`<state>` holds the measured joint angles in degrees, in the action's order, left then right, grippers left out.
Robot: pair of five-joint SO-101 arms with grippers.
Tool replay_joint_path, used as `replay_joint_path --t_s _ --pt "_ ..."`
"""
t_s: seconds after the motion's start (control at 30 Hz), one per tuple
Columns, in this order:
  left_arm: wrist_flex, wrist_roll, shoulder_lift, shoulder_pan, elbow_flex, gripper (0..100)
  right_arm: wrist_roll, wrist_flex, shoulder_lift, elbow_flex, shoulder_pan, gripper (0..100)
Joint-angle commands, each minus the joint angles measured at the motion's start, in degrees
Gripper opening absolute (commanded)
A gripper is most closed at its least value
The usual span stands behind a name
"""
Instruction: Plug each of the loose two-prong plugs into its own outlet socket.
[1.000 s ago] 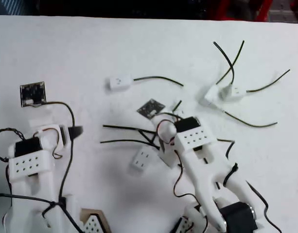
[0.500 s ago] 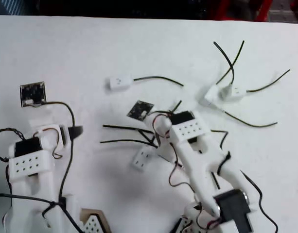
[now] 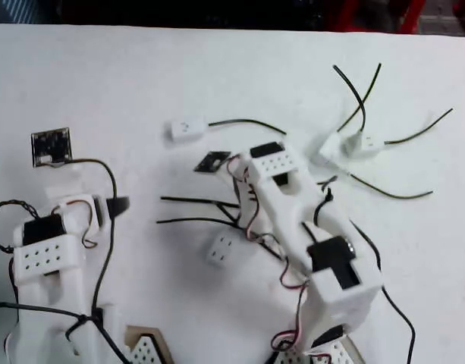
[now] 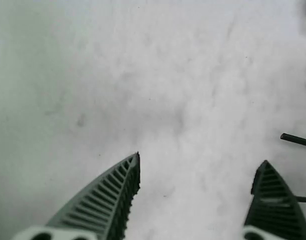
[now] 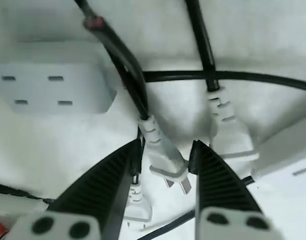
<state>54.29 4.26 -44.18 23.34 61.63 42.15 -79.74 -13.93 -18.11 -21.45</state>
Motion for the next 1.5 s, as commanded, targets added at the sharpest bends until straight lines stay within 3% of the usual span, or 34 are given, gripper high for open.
replay_joint_path --t_s 0.0,0.23,0.67,1.03,1.23,1.47 --pt "-1.14 0.18 -1.36 -0.66 -0.18 35 1.14 -3.21 -2.07 4.22 1.8 15.2" --pt "-1.32 0.18 -1.36 -0.66 0.26 35 1.14 -4.09 -3.12 4.57 1.63 1.1" --pt "-2.2 0.26 -1.36 -0.66 0.62 35 -1.05 -7.96 10.24 3.96 2.77 1.7" --pt "-2.2 0.26 -1.36 -0.66 0.62 35 -14.33 6.81 23.78 -12.31 3.21 1.7" --pt "-2.29 0.26 -1.36 -0.66 0.62 35 -17.14 14.73 27.91 -21.71 3.21 1.7" --pt "-2.29 0.26 -1.36 -0.66 0.62 35 -17.05 15.16 21.93 -22.68 0.92 2.1"
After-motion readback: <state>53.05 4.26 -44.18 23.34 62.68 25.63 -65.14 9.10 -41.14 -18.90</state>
